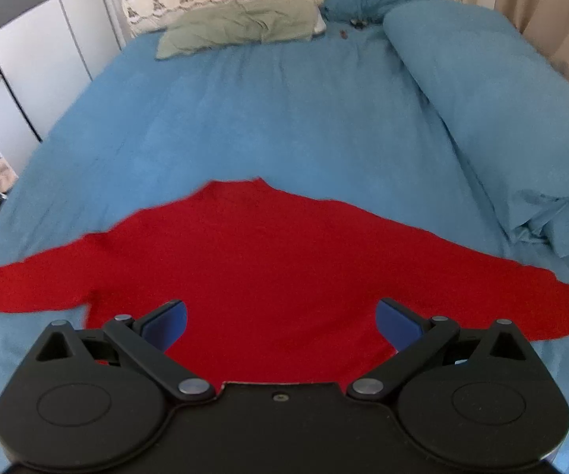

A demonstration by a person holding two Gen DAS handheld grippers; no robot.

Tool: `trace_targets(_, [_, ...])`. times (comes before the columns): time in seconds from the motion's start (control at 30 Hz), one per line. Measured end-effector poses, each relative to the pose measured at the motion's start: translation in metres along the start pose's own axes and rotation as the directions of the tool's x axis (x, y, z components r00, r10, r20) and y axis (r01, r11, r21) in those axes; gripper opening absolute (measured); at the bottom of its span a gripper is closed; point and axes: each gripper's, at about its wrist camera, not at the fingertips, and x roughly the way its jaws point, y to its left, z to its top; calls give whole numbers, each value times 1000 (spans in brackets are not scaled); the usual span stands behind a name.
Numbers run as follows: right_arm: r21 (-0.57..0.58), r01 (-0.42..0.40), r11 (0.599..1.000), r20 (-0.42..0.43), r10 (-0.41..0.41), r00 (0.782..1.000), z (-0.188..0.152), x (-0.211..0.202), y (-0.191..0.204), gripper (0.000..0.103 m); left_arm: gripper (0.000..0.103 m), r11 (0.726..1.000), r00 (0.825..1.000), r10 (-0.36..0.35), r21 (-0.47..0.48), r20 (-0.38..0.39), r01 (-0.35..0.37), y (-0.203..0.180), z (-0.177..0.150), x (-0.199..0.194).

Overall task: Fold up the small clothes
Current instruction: 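Move the right tool to a sleeve cuff and close on it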

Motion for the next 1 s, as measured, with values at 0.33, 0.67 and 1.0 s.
trace_targets(0.33, [148, 69, 987, -22, -66, 998, -23, 140, -23, 103, 103, 998, 999, -19, 53, -41, 21, -41, -7, 117])
trace_targets(0.67, [285, 15, 958, 97, -44, 994, -40, 180, -44, 77, 103, 998, 1000, 25, 52, -17, -24, -24, -18, 193])
trace_targets(1.0, [241, -51, 969, 254, -13, 967, -33, 155, -24, 21, 102, 998, 997, 43, -48, -57, -46, 15, -8, 248])
